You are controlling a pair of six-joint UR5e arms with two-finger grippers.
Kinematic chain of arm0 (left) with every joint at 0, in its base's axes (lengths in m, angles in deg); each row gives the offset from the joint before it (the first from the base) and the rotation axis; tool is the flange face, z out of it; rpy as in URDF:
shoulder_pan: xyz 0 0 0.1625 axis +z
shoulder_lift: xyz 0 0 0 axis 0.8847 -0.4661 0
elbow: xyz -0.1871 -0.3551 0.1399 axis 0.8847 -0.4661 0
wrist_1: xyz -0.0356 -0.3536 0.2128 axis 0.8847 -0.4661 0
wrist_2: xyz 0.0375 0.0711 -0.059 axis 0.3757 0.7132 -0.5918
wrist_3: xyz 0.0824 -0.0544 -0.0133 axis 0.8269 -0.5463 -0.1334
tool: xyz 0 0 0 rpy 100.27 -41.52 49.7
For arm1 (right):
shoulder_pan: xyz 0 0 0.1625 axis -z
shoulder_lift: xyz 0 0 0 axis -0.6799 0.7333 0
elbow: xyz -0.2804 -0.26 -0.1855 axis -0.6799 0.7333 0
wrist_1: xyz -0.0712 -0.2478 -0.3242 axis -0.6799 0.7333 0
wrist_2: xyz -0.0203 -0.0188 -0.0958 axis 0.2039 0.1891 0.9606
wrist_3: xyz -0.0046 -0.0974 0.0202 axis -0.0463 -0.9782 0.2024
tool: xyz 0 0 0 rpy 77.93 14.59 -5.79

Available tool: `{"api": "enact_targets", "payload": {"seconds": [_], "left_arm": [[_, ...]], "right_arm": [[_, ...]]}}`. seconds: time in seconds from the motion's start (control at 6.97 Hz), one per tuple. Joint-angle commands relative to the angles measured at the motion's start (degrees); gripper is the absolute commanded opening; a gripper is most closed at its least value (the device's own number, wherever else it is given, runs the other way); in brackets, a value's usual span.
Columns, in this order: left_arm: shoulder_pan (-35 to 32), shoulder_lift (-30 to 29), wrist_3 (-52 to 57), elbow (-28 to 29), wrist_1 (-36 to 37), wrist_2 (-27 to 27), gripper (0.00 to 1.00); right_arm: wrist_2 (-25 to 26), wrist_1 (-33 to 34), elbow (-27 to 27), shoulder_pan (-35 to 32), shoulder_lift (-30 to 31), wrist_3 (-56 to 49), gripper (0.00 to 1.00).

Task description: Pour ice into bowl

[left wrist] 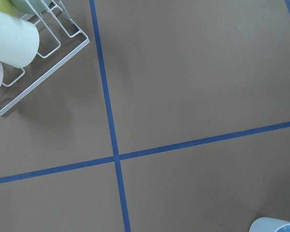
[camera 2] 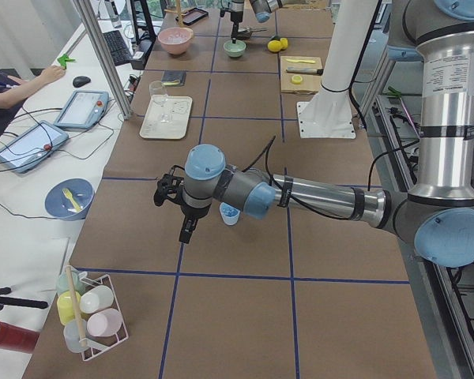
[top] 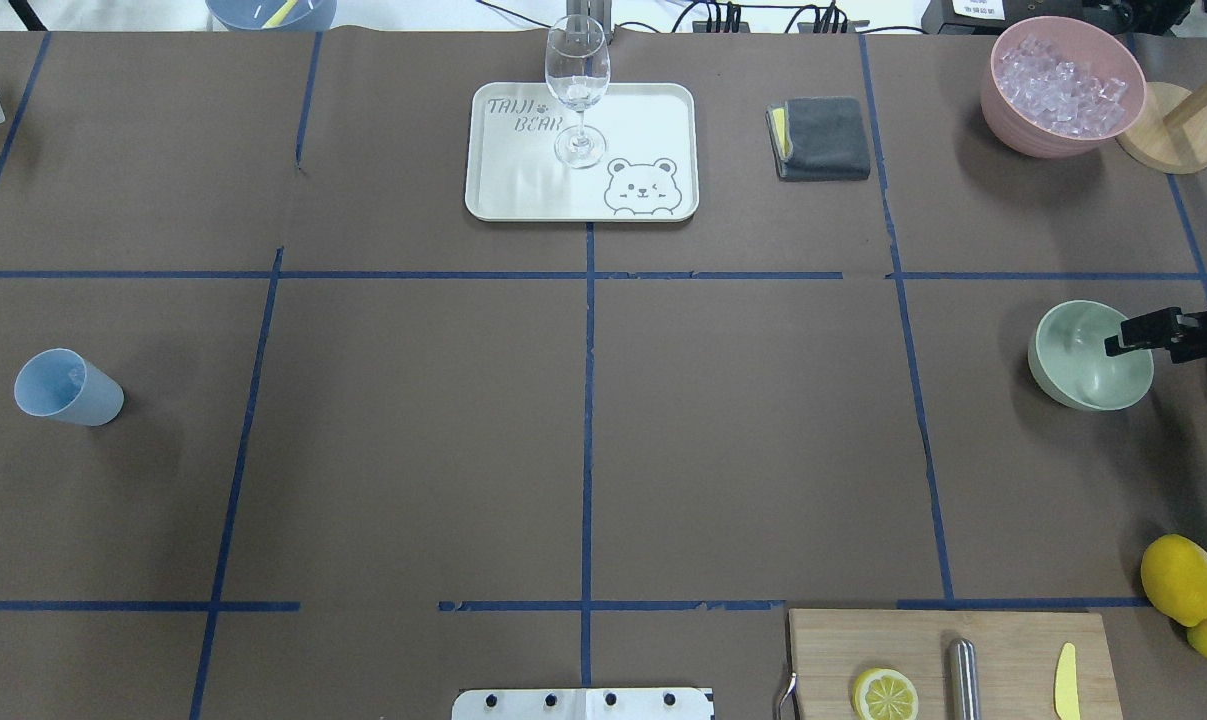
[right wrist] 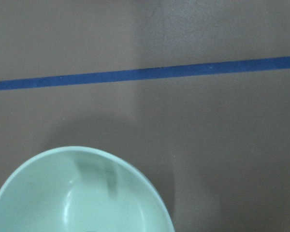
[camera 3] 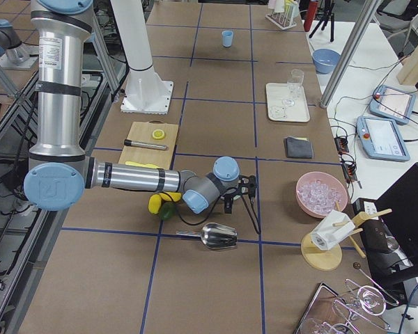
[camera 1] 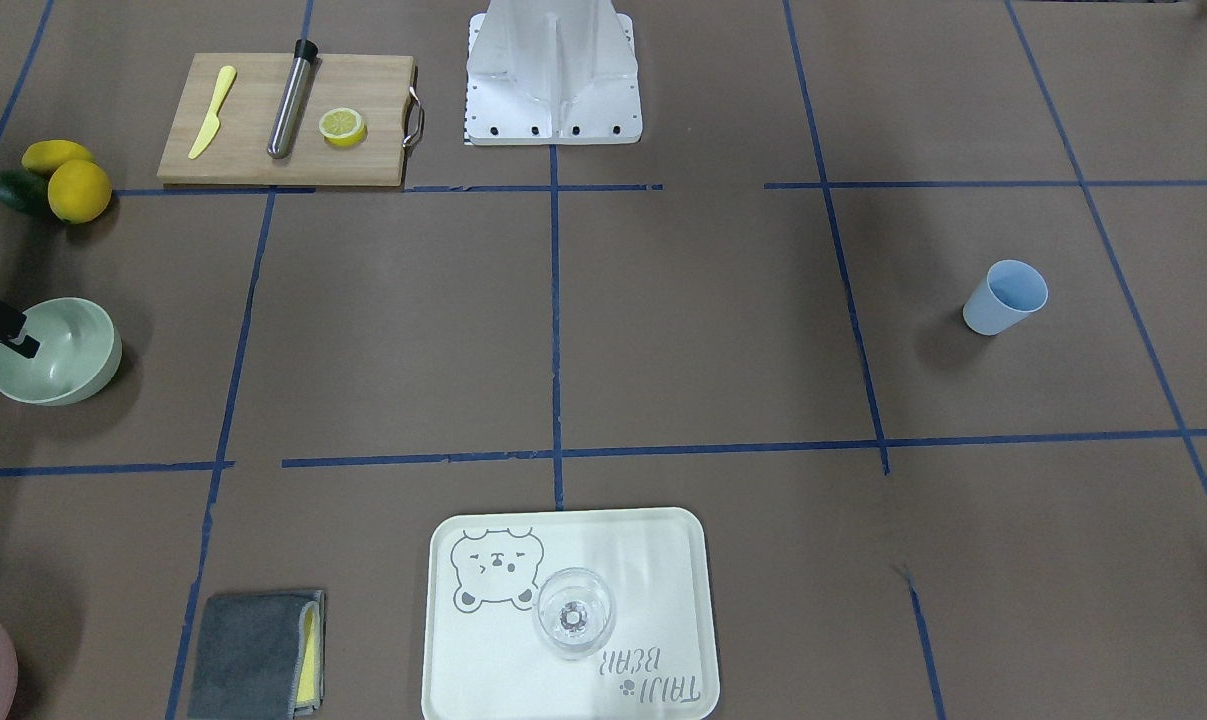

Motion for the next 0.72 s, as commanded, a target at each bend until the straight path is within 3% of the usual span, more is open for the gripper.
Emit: {"api": "enact_targets", "payload": {"seconds": [0.0,0.14,0.29,0.43,0.57], "left_arm": [[3.4,1.1,-2.6,-0.9,-3.9,0.6,1.0],[4.8,3.7,-7.9,-1.1,-11.7,2.8,1.0],[5.7,8.8,-12.6,-1.0,-25.5,5.3,1.0],[7.2,13.6,-14.6,-0.9,-37.2,9.2,1.0],[9.1,15.4,-19.3,-1.3,-41.4,11.4,1.0]], "right_arm": [[2.2,-0.2,-0.1,1.9,0.1,1.1,0.89],[1.9,-0.2,-0.2,1.9,0.2,1.7,0.31],[1.8,-0.2,-0.3,1.9,0.3,1.6,0.0],[1.7,-0.2,-0.3,1.9,0.3,1.6,0.0],[1.6,-0.2,-0.4,1.9,0.3,1.6,0.0]]}}
